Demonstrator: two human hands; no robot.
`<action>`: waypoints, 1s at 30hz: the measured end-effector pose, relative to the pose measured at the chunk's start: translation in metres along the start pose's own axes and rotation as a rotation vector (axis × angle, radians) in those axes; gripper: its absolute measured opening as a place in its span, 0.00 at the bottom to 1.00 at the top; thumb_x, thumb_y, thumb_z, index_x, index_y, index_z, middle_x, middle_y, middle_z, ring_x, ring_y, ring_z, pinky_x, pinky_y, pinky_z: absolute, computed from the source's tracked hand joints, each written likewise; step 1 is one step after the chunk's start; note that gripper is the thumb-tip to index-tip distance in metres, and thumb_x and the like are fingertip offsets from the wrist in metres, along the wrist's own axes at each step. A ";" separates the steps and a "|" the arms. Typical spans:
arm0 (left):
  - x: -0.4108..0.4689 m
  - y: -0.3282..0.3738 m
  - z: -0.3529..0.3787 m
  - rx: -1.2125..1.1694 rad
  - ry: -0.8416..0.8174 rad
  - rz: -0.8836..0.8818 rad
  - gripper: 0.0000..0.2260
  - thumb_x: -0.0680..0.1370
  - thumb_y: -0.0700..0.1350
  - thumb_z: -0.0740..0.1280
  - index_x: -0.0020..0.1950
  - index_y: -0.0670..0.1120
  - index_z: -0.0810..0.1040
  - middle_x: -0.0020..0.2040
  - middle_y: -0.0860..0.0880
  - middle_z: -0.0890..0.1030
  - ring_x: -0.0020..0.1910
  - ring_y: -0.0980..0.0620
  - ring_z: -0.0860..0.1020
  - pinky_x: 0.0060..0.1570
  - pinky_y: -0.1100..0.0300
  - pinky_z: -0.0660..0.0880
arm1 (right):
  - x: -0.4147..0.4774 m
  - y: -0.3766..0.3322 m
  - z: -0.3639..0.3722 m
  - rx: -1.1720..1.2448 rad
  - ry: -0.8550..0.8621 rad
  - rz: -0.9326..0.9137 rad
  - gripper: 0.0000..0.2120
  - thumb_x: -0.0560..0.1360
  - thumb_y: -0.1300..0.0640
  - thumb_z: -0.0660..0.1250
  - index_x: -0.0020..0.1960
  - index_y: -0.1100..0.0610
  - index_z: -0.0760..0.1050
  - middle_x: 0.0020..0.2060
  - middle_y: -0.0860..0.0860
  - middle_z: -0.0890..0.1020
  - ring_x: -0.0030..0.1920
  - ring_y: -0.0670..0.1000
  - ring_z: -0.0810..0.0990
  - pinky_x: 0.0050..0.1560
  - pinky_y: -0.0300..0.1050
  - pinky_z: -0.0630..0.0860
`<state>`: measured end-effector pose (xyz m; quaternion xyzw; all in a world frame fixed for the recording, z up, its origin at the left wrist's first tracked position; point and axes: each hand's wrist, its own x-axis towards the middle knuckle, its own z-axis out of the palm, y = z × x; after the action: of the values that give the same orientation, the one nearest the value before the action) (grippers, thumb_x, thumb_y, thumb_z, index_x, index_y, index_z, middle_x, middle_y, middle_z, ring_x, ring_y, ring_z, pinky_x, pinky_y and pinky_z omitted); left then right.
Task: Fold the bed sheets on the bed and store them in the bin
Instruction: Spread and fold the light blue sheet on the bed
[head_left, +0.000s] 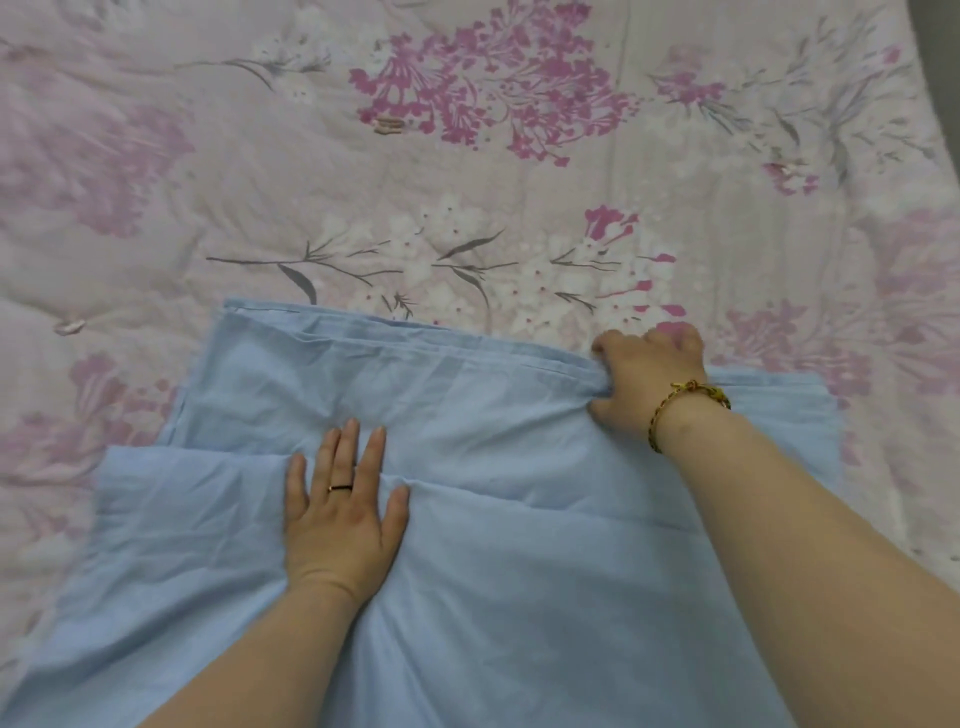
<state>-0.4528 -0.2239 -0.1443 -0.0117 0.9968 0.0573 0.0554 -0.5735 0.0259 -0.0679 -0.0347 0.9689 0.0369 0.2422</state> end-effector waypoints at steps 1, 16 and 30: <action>0.000 0.001 0.000 -0.022 -0.009 -0.008 0.26 0.80 0.57 0.40 0.66 0.44 0.67 0.61 0.39 0.78 0.63 0.47 0.66 0.71 0.59 0.38 | 0.003 -0.005 -0.006 0.005 -0.068 -0.016 0.18 0.76 0.54 0.60 0.64 0.54 0.63 0.58 0.54 0.75 0.57 0.57 0.70 0.67 0.51 0.59; 0.041 -0.012 -0.099 0.143 0.439 0.813 0.34 0.61 0.49 0.71 0.66 0.46 0.71 0.68 0.46 0.71 0.72 0.52 0.64 0.72 0.51 0.40 | -0.197 -0.039 0.063 0.151 0.258 -0.270 0.11 0.50 0.56 0.73 0.32 0.49 0.78 0.21 0.45 0.73 0.17 0.45 0.71 0.18 0.32 0.49; -0.088 -0.083 -0.098 0.204 -0.079 0.360 0.16 0.63 0.43 0.54 0.33 0.43 0.82 0.26 0.45 0.79 0.22 0.45 0.77 0.32 0.58 0.64 | -0.235 0.011 0.070 0.512 -0.106 0.638 0.27 0.81 0.48 0.47 0.76 0.55 0.43 0.75 0.49 0.39 0.71 0.54 0.63 0.65 0.47 0.65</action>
<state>-0.3736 -0.3162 -0.0472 0.1743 0.9805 -0.0345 0.0841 -0.3348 0.0543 -0.0176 0.3308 0.8951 -0.1305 0.2689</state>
